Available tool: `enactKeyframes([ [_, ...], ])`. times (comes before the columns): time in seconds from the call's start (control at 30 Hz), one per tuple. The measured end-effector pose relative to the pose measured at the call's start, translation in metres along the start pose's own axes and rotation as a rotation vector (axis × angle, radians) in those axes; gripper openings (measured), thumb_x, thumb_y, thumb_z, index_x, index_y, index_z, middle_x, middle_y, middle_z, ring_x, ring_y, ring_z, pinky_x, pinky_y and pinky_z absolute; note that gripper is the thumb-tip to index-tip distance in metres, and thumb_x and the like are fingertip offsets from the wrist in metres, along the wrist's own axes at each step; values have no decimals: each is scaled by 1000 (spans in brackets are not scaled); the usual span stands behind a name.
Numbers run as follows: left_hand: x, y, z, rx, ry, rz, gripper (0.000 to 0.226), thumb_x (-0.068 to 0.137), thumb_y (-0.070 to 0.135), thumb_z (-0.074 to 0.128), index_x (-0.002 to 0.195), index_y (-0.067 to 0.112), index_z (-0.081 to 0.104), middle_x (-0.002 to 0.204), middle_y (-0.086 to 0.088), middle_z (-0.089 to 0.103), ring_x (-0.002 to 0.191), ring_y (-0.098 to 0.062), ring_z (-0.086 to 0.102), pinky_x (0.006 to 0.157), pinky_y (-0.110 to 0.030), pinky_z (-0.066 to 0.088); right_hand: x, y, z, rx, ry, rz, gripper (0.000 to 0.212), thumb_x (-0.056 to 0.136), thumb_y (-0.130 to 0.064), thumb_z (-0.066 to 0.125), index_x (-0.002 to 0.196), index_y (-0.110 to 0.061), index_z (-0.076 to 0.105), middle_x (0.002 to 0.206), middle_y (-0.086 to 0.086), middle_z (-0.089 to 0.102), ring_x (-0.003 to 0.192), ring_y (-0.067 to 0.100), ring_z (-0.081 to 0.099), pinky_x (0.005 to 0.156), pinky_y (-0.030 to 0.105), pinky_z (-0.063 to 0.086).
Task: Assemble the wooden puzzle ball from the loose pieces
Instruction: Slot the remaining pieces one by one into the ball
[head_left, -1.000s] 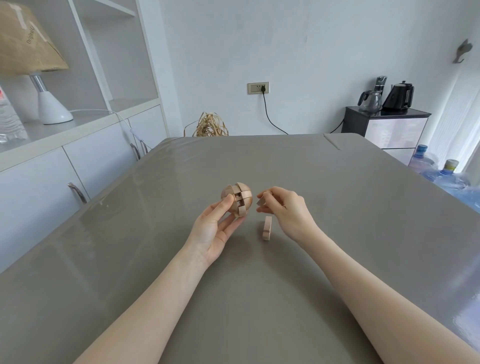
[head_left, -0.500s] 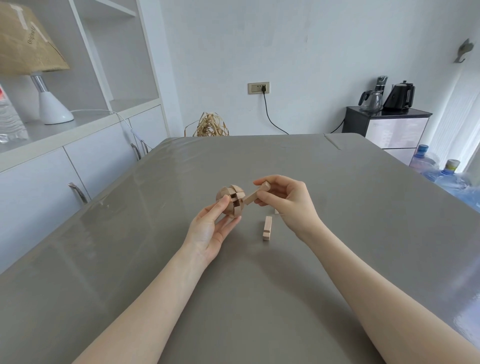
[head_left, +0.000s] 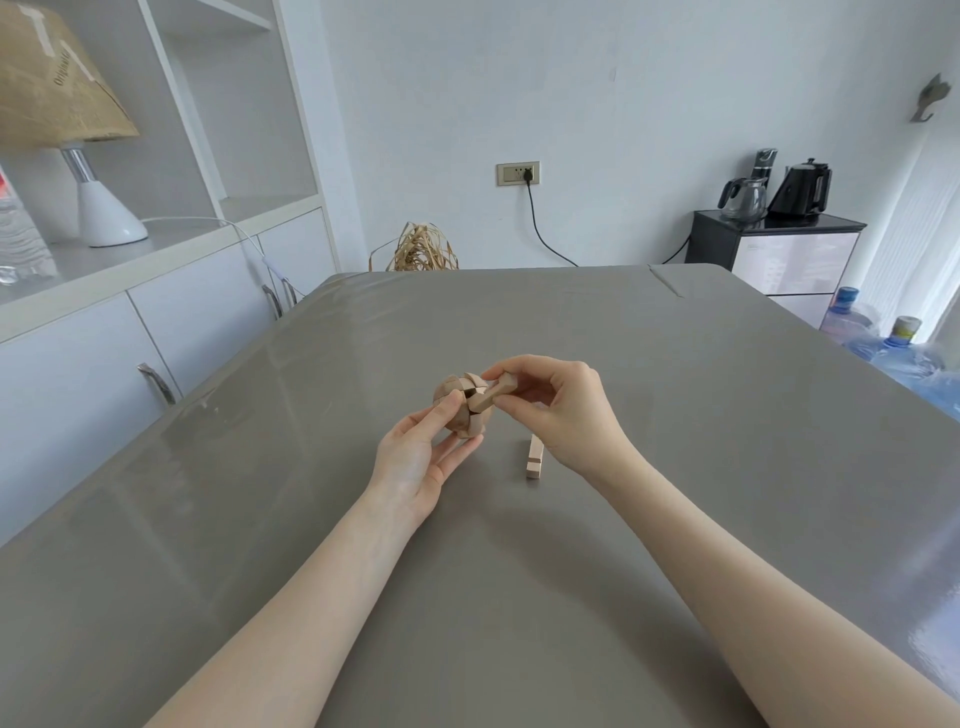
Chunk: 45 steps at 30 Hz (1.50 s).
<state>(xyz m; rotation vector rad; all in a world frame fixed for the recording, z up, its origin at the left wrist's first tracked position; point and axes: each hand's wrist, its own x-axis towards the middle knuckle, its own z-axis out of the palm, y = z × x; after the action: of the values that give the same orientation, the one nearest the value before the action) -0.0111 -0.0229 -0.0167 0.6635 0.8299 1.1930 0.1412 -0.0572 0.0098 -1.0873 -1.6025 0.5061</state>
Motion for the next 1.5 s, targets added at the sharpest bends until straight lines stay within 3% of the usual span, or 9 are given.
enactKeyframes([
  [0.1, 0, 0, 0, -26, 15, -6, 22, 83, 13, 70, 96, 1, 56, 108, -16, 69, 98, -28, 69, 85, -39, 55, -2, -1, 2, -90, -3, -71, 20, 83, 5, 63, 94, -10, 71, 78, -11, 71, 80, 5, 69, 83, 12, 49],
  [0.27, 1, 0, -2, -36, 17, -7, 30, 83, 13, 71, 105, 0, 56, 113, -15, 68, 96, -26, 70, 87, -40, 55, -2, -1, 3, -201, -8, -156, 17, 84, 2, 65, 95, -9, 71, 74, -20, 65, 81, 4, 66, 79, 5, 43],
  [0.33, 1, 0, -1, -38, 23, -8, 30, 83, 13, 71, 105, 0, 56, 113, -15, 68, 96, -26, 70, 86, -39, 55, -2, 0, 3, -236, -13, -174, 17, 84, 0, 65, 95, -11, 71, 74, -21, 64, 80, 7, 65, 80, 11, 46],
  [0.47, 0, 1, -1, -28, 29, -3, 28, 83, 13, 70, 104, -1, 57, 110, -15, 69, 92, -24, 71, 86, -39, 55, -2, 6, 7, -316, -5, -216, 18, 85, -8, 61, 97, -17, 71, 82, -12, 69, 77, 8, 66, 73, 44, 55],
  [0.6, 1, 1, -1, 7, 23, 2, 24, 83, 13, 70, 99, -2, 59, 105, -17, 70, 89, -23, 72, 88, -40, 54, -1, 7, 7, -356, -43, -236, 19, 86, -5, 57, 95, -15, 70, 87, -3, 72, 81, 16, 68, 67, 46, 55],
  [0.83, -2, 0, -1, 54, 35, 18, 14, 84, 14, 70, 84, 3, 60, 83, -10, 73, 82, -20, 72, 93, -37, 52, 2, 8, 6, -390, -79, -195, 21, 82, -3, 56, 85, -19, 69, 78, -7, 70, 75, 19, 64, 63, 48, 54],
  [1.07, -1, 0, -1, 98, 21, 24, 18, 83, 15, 71, 85, 4, 57, 94, -14, 71, 81, -17, 73, 96, -37, 50, 3, 8, 4, -364, -110, -90, 19, 82, -7, 56, 82, -21, 69, 71, -7, 68, 74, 18, 65, 68, 52, 54],
  [1.37, -3, 1, 0, 73, 0, 7, 13, 84, 11, 69, 83, 1, 61, 80, -10, 73, 74, -16, 73, 90, -35, 51, 3, 7, 6, -366, -116, -64, 22, 82, -2, 56, 83, -17, 71, 70, -1, 69, 74, 23, 65, 69, 50, 54],
  [1.5, -3, 2, -1, 72, -21, -3, 14, 84, 12, 69, 86, 0, 62, 79, -11, 73, 76, -16, 73, 92, -36, 51, 2, 3, 5, -312, -120, -11, 23, 82, -2, 59, 84, -20, 73, 68, -11, 67, 74, 16, 65, 75, 49, 54],
])
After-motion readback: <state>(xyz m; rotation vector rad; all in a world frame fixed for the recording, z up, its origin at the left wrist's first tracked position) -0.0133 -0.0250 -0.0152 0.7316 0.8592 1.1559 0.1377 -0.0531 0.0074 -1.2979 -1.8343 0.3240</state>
